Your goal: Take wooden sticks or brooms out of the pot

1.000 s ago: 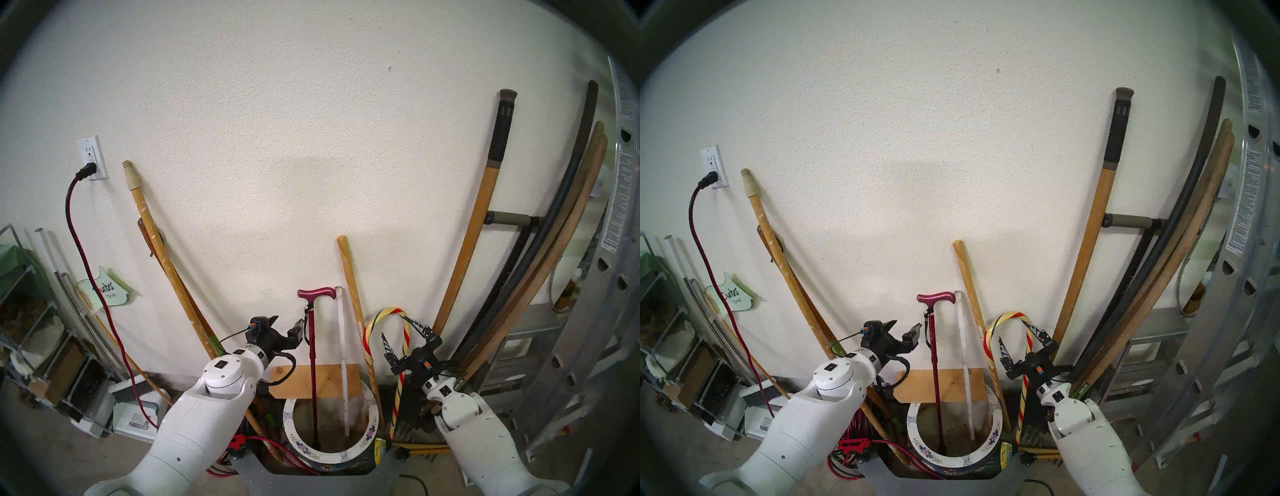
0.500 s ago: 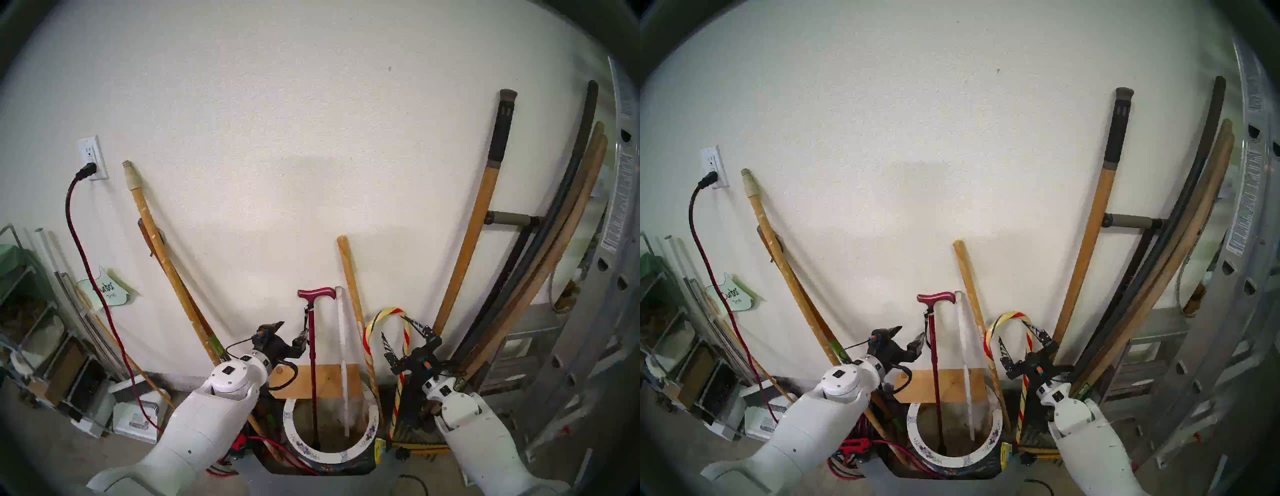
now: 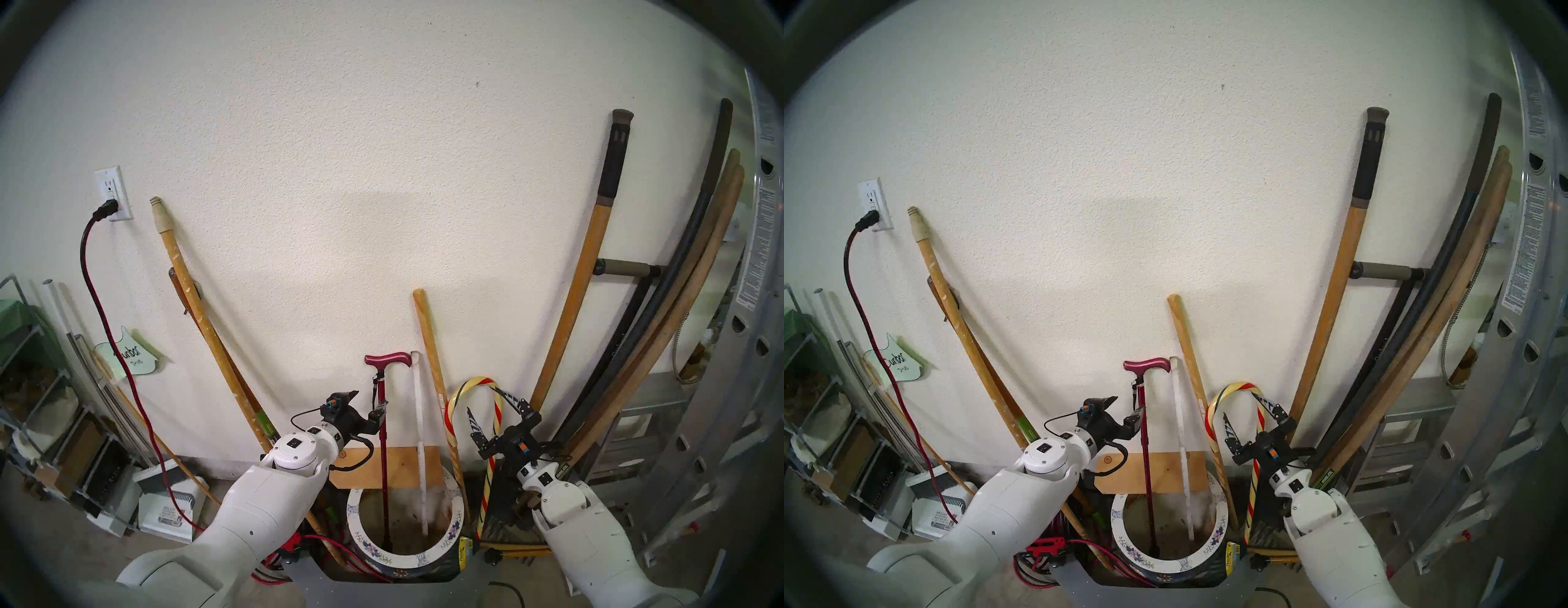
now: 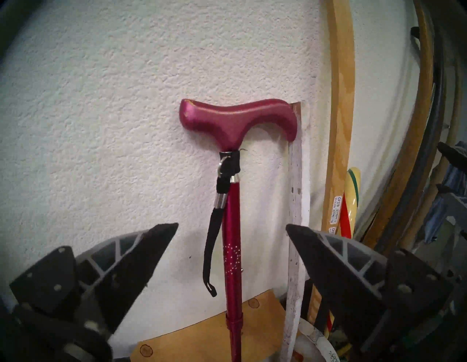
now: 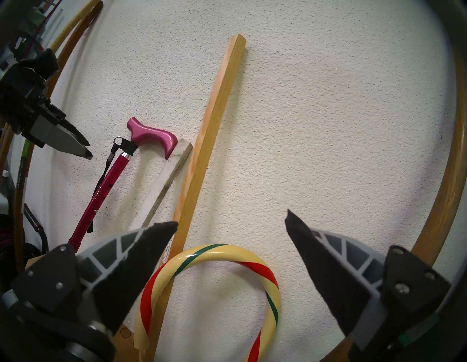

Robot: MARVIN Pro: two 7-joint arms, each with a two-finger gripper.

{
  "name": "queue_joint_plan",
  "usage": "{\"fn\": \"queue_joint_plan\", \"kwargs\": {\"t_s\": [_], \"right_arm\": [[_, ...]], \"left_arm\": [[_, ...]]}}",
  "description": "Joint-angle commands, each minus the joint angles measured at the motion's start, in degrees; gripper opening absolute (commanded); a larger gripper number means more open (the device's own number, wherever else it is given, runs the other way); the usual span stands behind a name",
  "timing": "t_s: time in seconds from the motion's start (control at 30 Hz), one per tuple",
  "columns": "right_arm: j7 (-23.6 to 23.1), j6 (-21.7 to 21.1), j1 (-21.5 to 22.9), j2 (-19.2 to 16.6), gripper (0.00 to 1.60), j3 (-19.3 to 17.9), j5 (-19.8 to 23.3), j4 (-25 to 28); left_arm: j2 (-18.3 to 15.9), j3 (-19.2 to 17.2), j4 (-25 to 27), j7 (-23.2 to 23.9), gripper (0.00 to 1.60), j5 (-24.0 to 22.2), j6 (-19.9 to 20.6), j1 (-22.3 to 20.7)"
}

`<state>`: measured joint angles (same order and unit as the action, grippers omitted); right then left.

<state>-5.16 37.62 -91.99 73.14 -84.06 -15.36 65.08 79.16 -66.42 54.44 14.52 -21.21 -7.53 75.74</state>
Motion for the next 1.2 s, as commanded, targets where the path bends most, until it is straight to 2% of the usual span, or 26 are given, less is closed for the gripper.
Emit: {"fn": "queue_joint_plan", "kwargs": {"t_s": [0.0, 0.5, 1.17], "right_arm": [[-0.2, -0.1, 0.1, -0.2, 1.60, 0.1, -0.1, 0.2], [-0.2, -0.1, 0.1, -0.2, 1.60, 0.1, -0.1, 0.2], [-0.1, -0.1, 0.1, -0.2, 1.60, 0.1, -0.1, 0.2]], "left_arm": [[2.3, 0.3, -4.6, 1.0, 1.60, -0.1, -1.1, -4.5], [5.3, 0.9, -14.5, 2.0, 1.60, 0.2, -4.4, -10.0], [10.8, 1.2, -33.1, 2.5, 1.60, 0.6, -10.2, -19.4]]}}
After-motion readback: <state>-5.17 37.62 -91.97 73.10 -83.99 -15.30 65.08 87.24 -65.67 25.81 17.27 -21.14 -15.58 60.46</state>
